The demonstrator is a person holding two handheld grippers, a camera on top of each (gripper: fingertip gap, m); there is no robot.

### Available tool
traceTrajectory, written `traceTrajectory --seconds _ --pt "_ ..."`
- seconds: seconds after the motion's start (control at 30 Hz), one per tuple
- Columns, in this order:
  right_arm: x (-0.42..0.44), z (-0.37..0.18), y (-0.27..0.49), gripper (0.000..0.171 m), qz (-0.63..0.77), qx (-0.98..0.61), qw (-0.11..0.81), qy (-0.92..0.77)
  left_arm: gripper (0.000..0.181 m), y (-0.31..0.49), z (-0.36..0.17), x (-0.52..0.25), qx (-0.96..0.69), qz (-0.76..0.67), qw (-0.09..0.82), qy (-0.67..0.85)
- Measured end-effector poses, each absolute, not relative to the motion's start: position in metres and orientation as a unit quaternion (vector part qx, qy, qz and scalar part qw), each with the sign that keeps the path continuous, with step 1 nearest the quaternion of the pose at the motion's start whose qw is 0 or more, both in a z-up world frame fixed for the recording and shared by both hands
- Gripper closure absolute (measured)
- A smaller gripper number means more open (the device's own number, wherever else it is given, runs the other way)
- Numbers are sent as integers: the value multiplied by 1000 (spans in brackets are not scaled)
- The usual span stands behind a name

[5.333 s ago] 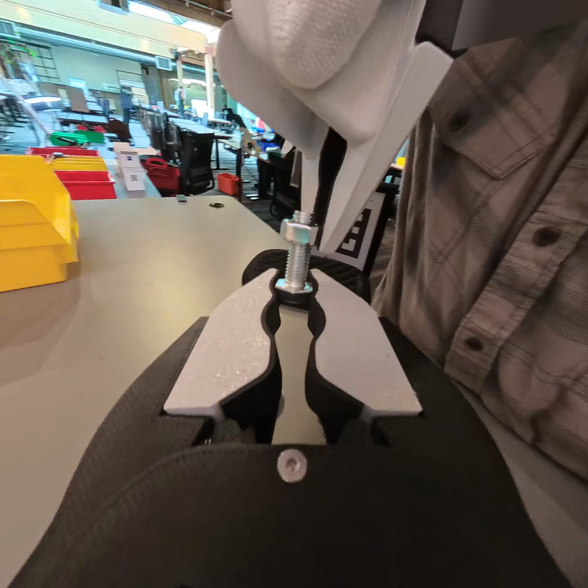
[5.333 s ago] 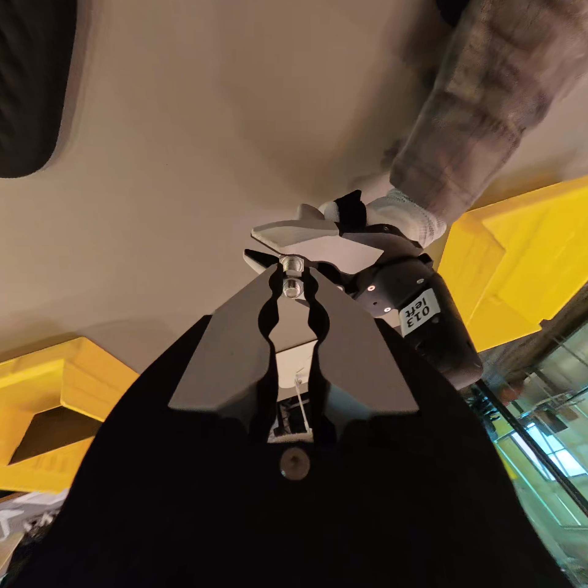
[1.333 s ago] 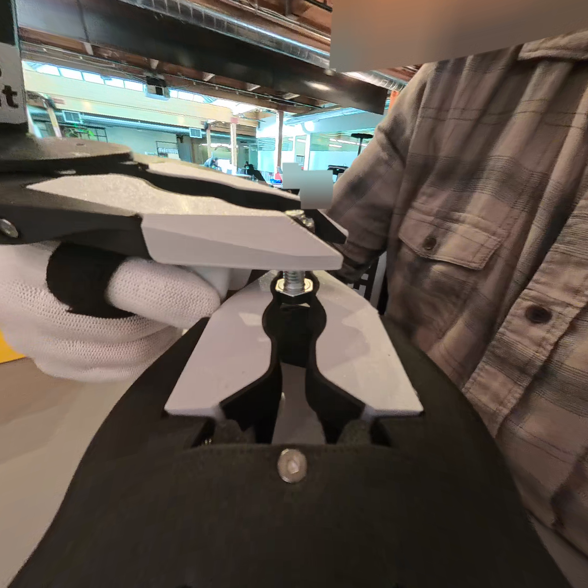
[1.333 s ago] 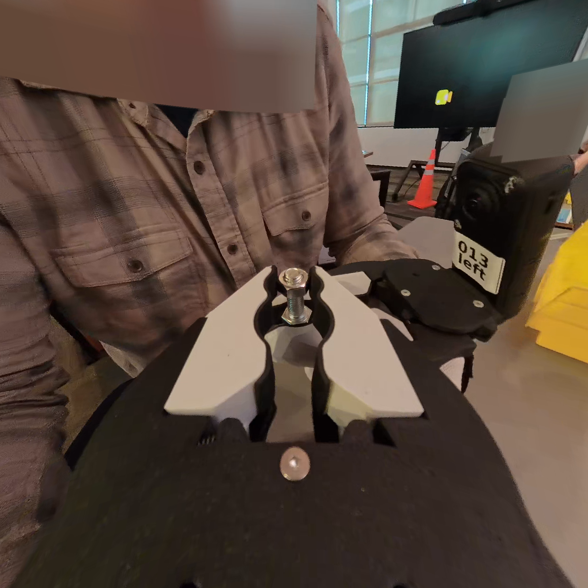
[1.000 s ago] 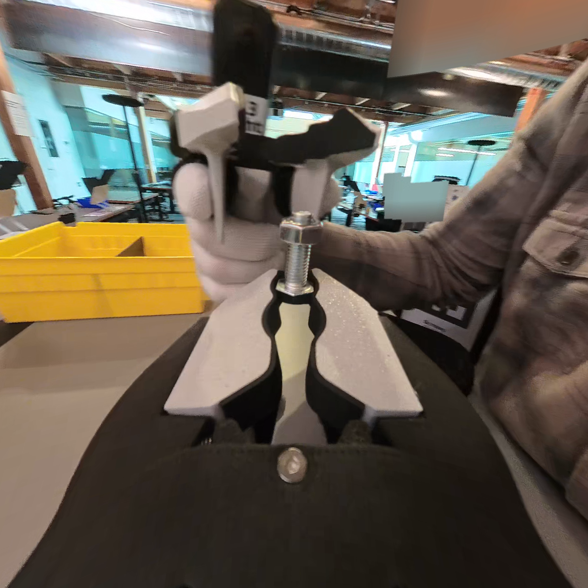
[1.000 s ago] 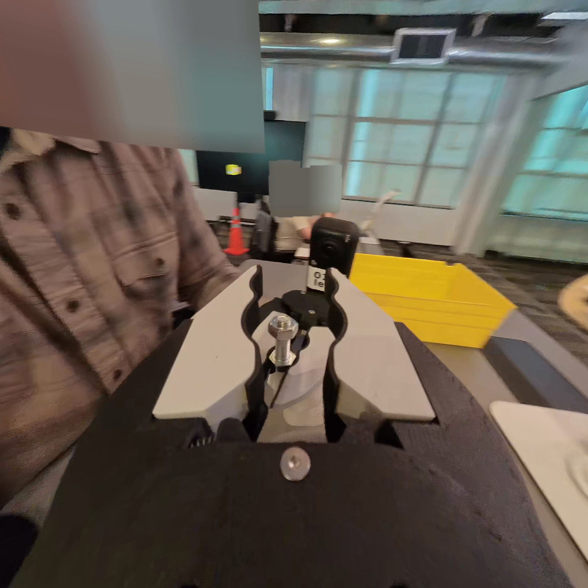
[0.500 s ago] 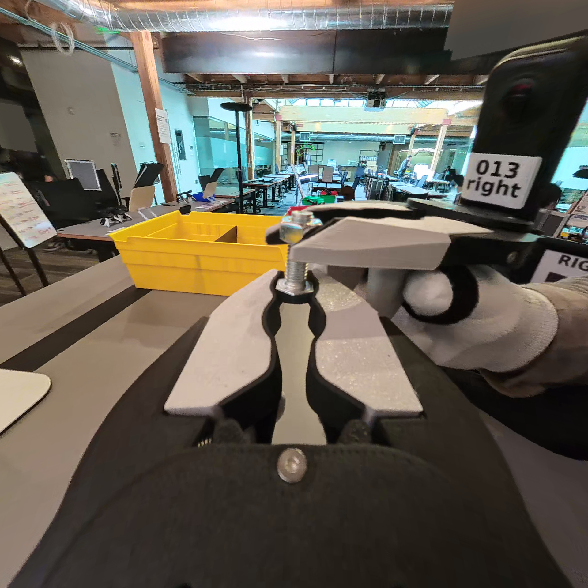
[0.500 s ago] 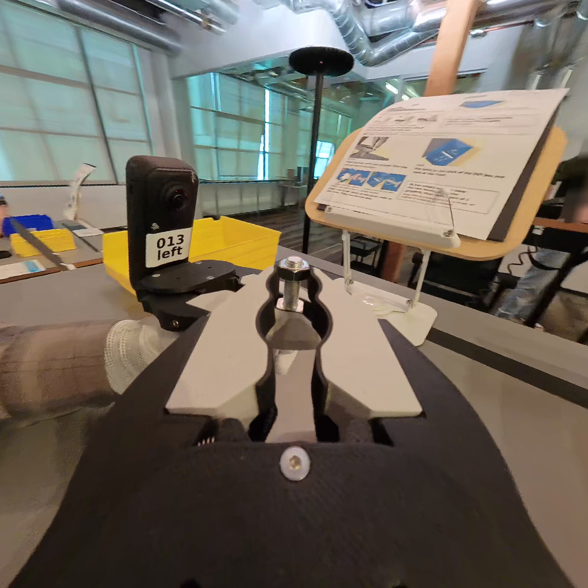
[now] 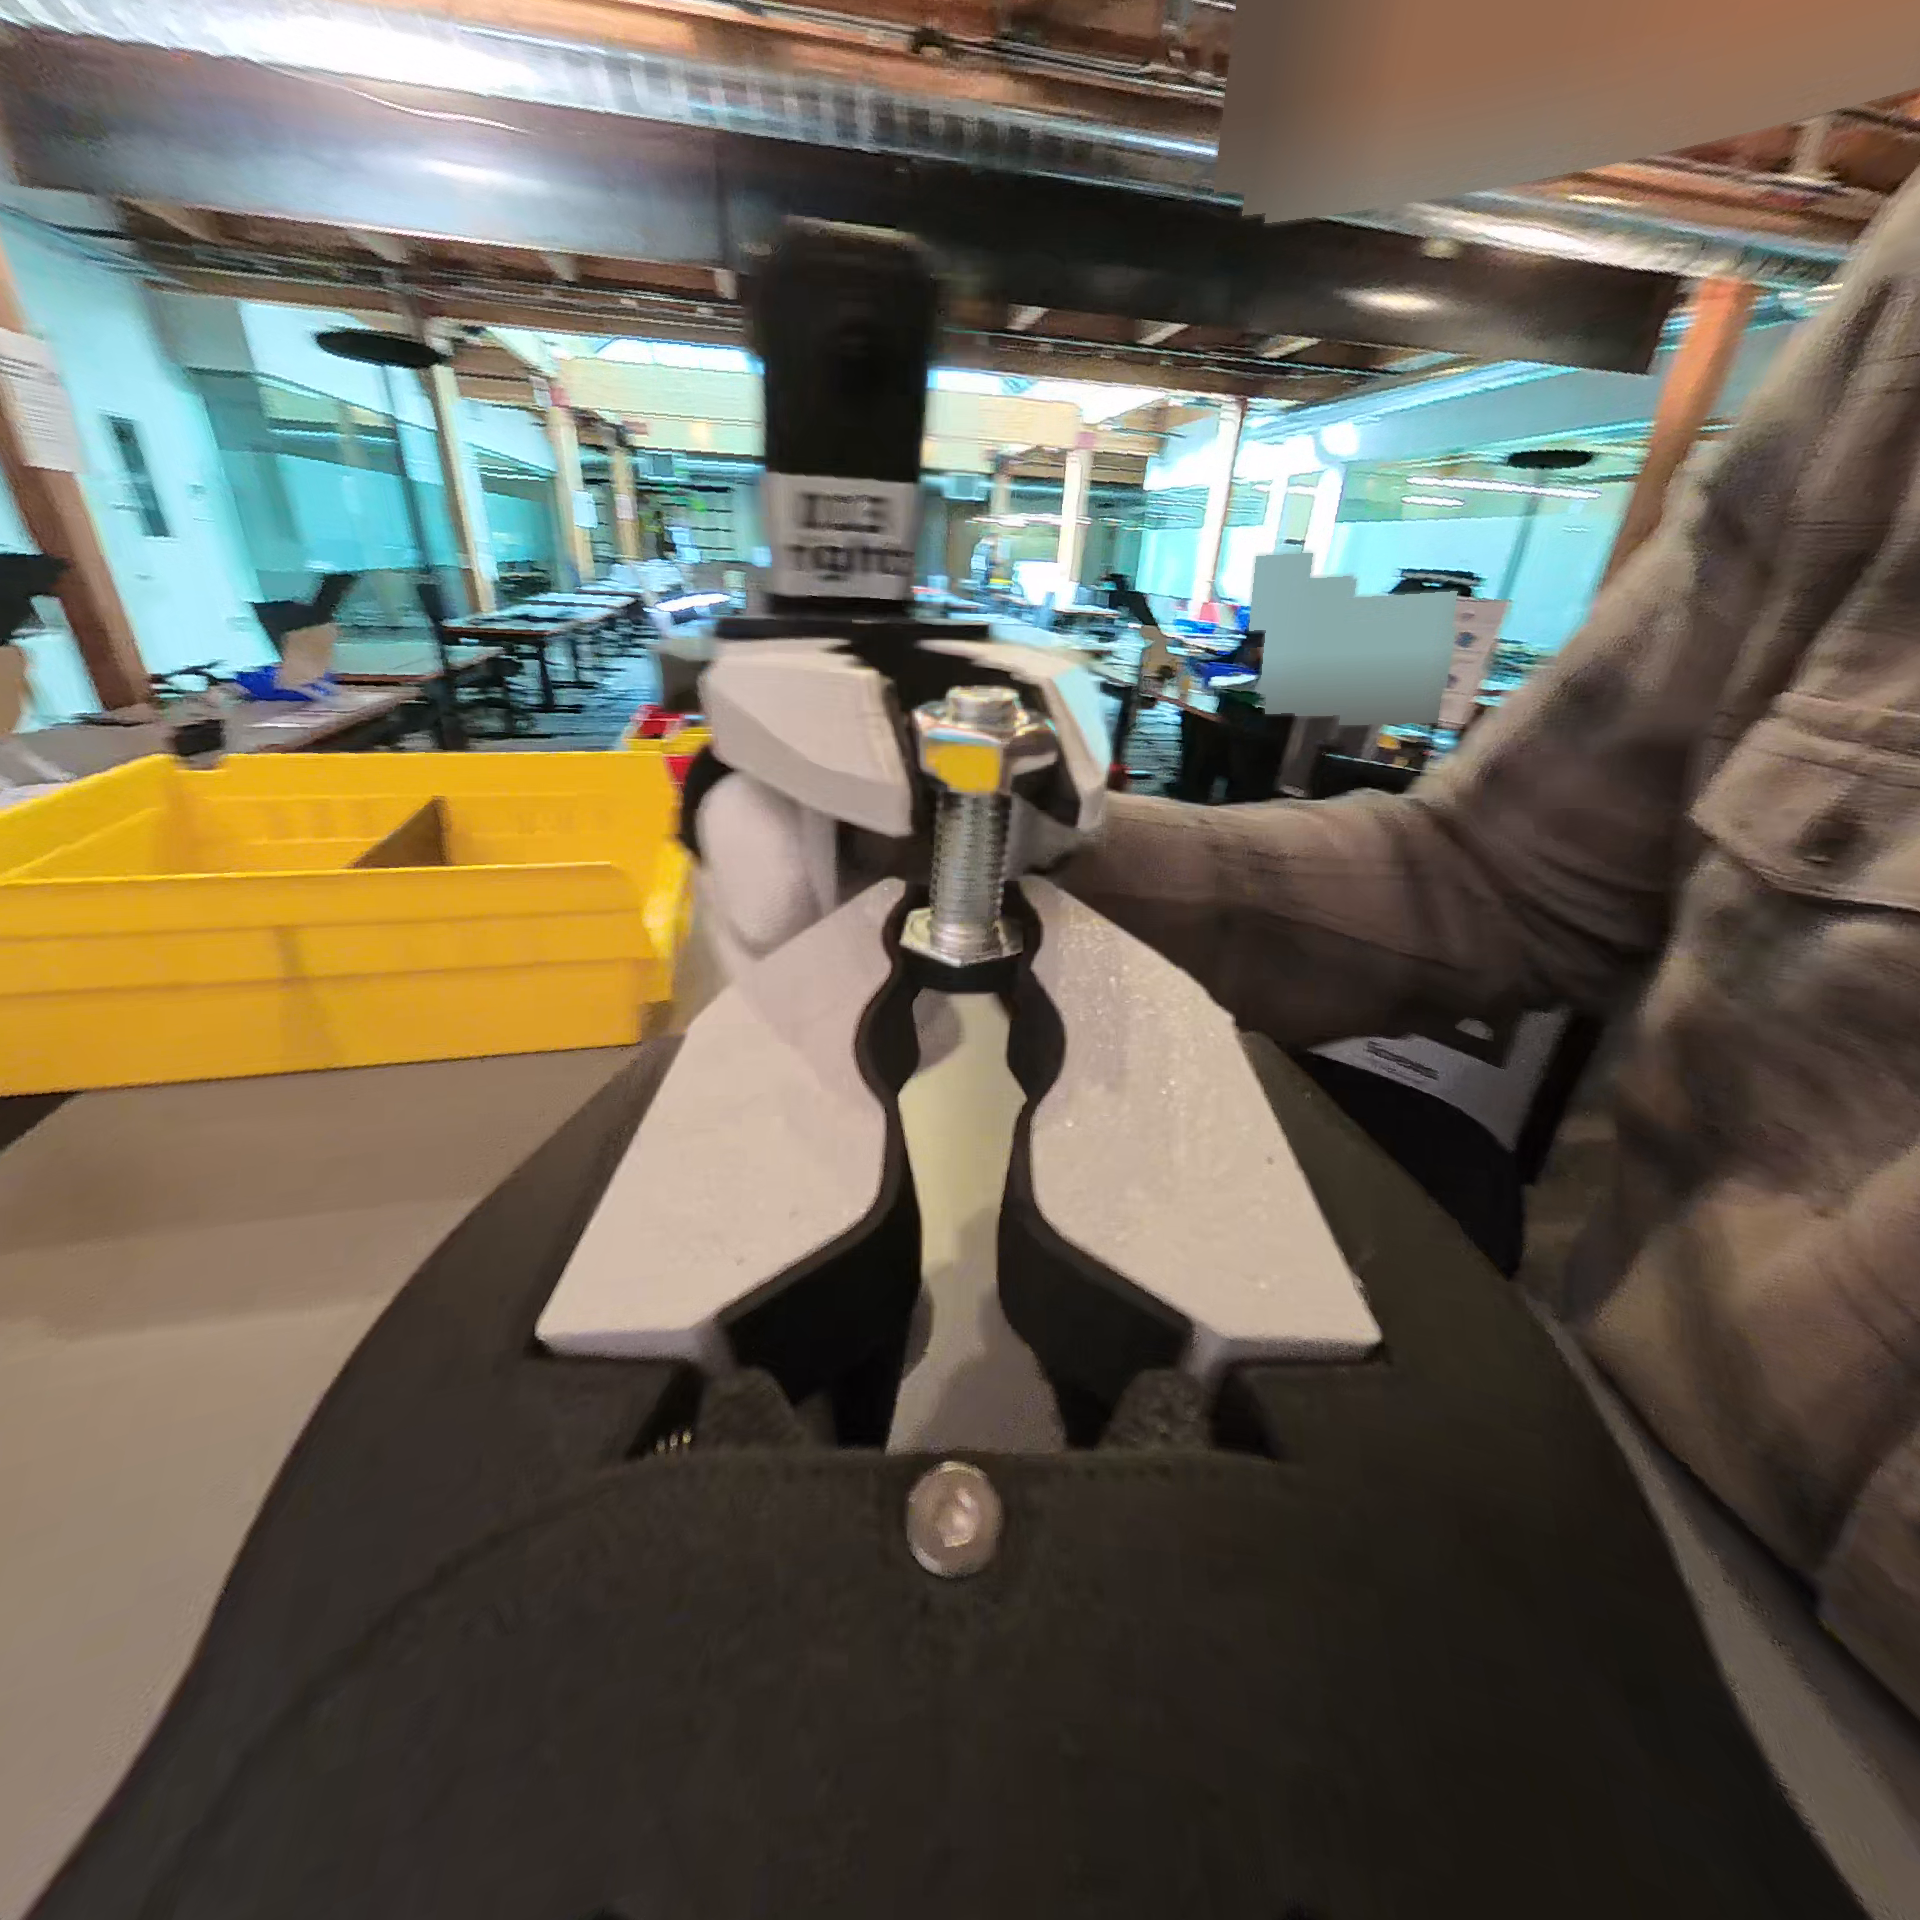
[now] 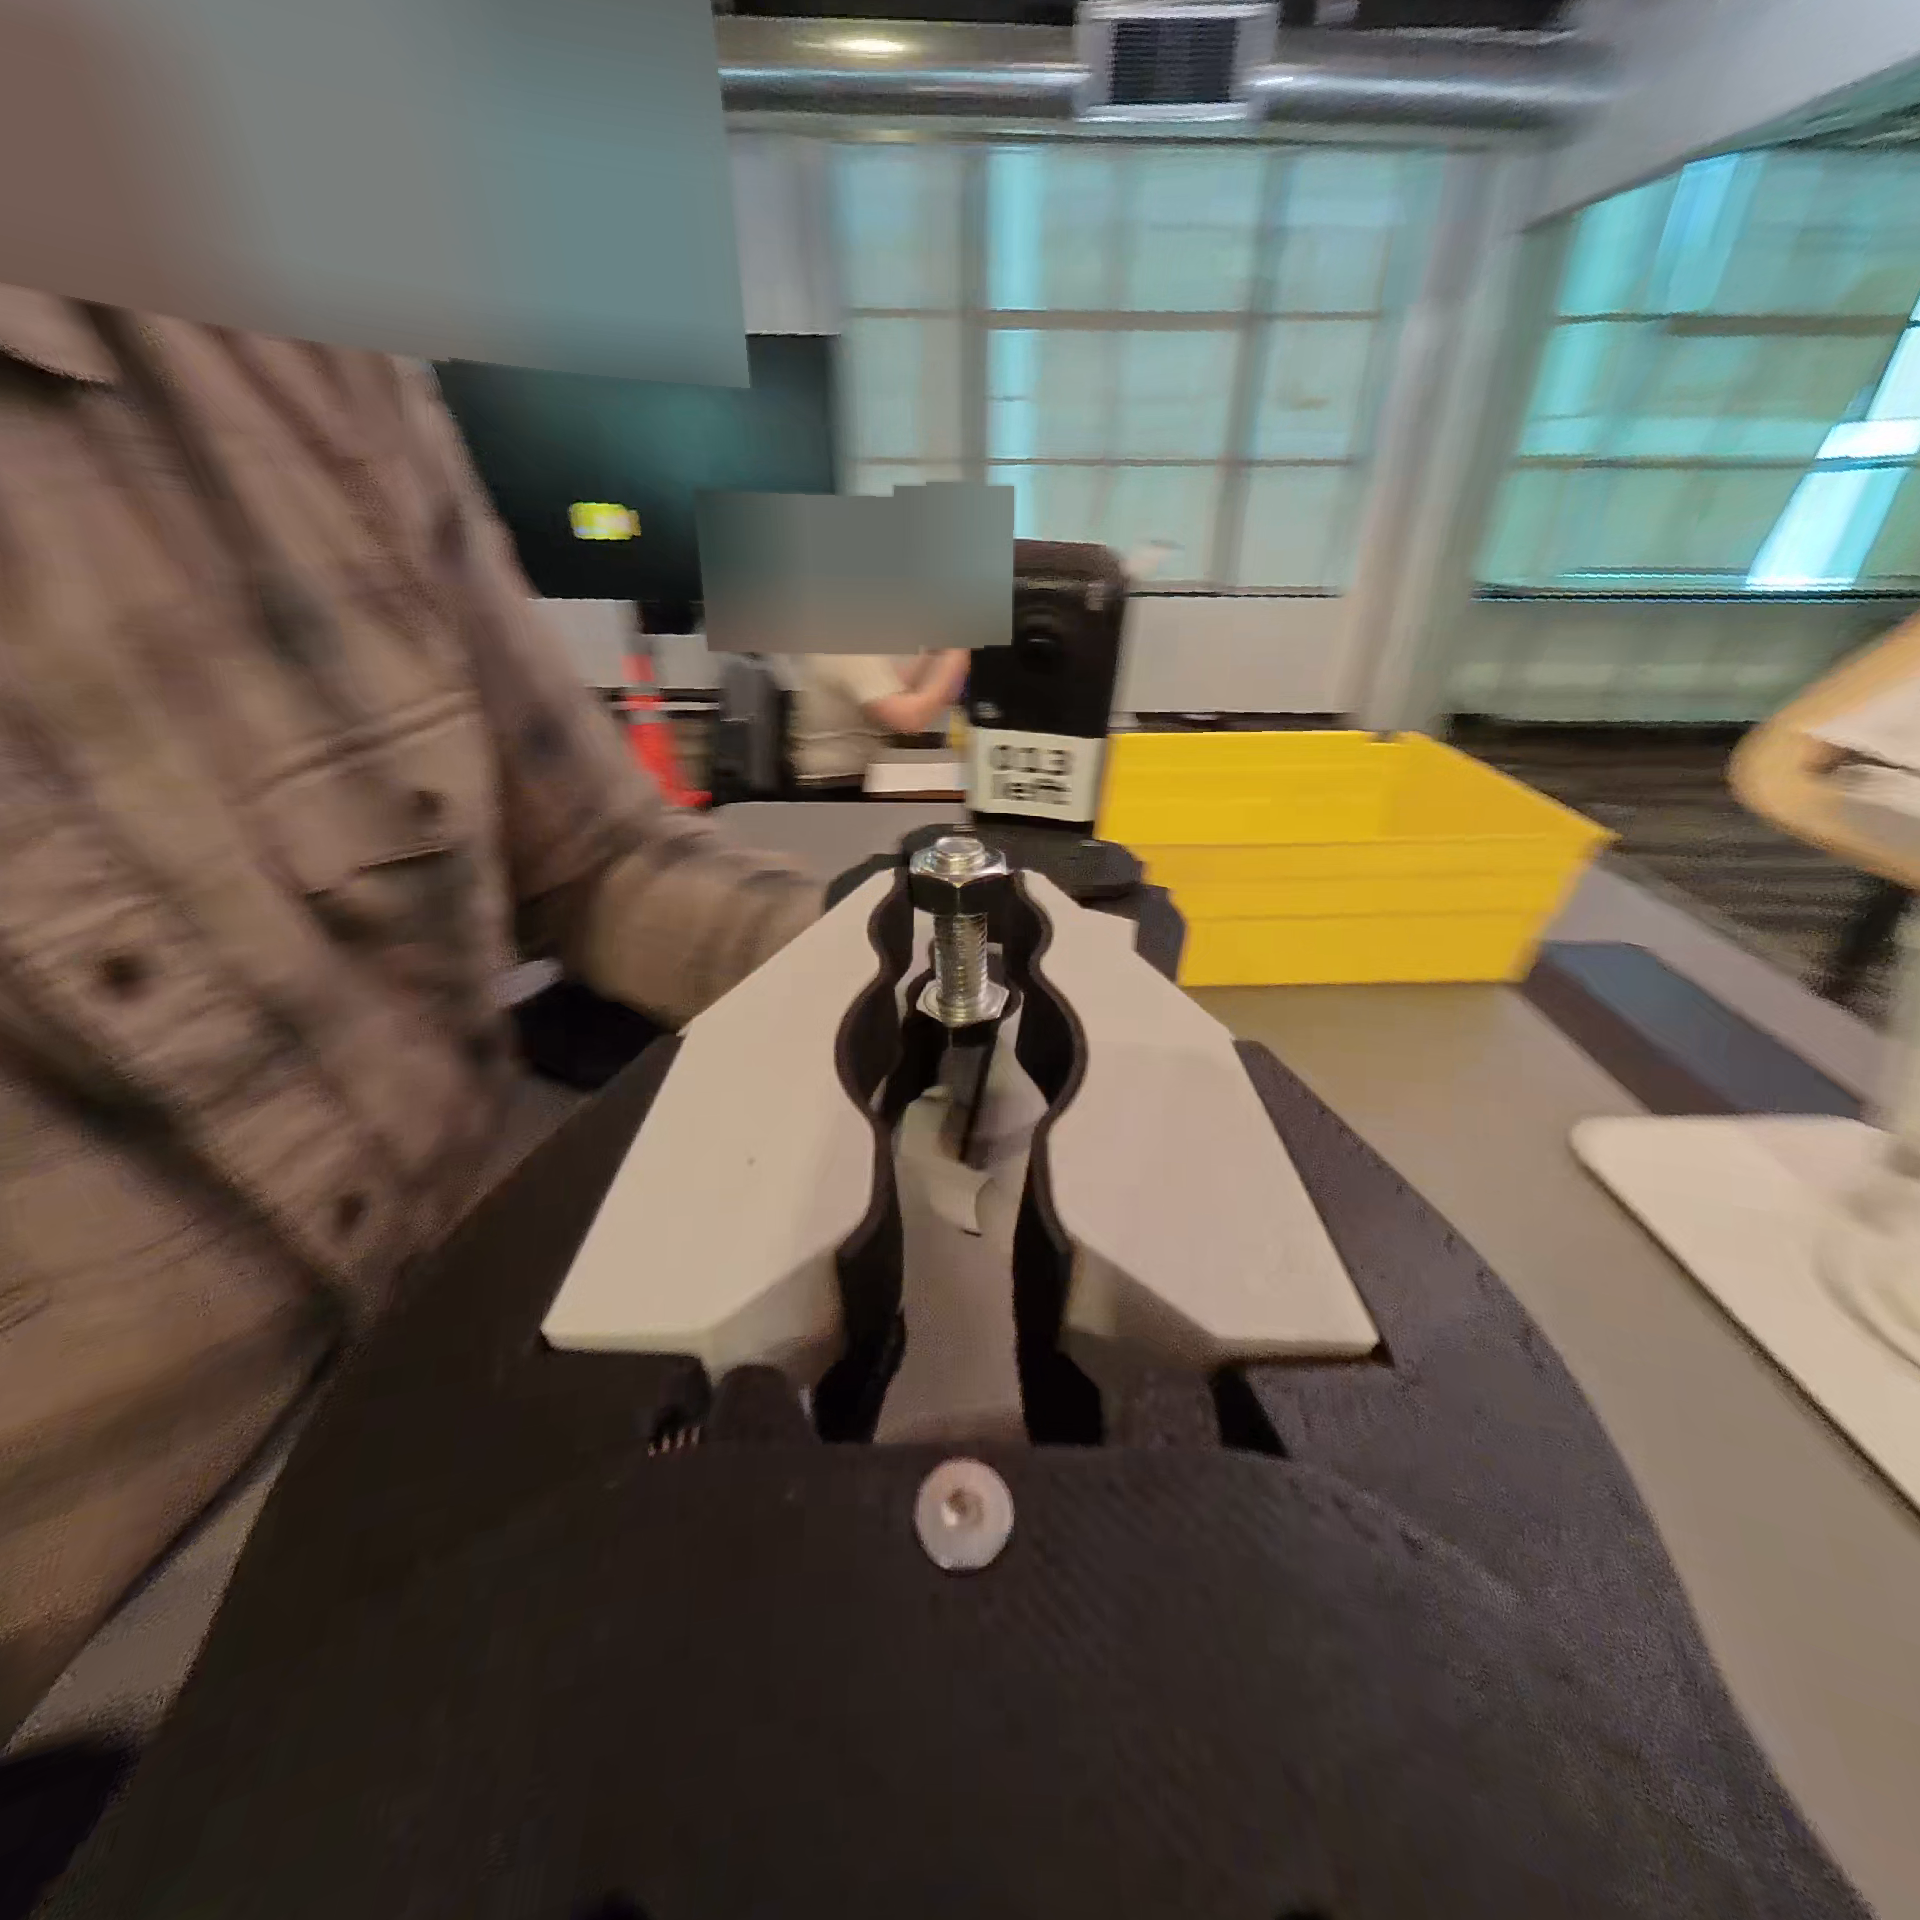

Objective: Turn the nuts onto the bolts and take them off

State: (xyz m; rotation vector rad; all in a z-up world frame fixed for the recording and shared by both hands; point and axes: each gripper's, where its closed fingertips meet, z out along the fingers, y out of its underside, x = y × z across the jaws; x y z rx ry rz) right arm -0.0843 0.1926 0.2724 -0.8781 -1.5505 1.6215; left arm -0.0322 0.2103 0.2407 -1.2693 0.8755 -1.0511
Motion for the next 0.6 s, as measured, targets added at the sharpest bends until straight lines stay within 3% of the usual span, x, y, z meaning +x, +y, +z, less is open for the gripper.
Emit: traceTrajectory --seconds 0.13,0.33,0.47,0.6 --pt "-62 273 167 157 701 -232 191 -647 167 184 240 -13 -519 -496 552 423" --pt "-41 280 140 156 745 -90 40 -660 167 153 247 2 -477 -550 515 454" --pt "-51 285 147 156 751 -107 72 -648 167 165 252 -7 -485 -543 535 428" --pt "-72 304 176 137 739 -194 225 -605 167 198 247 -25 -528 -493 579 378"
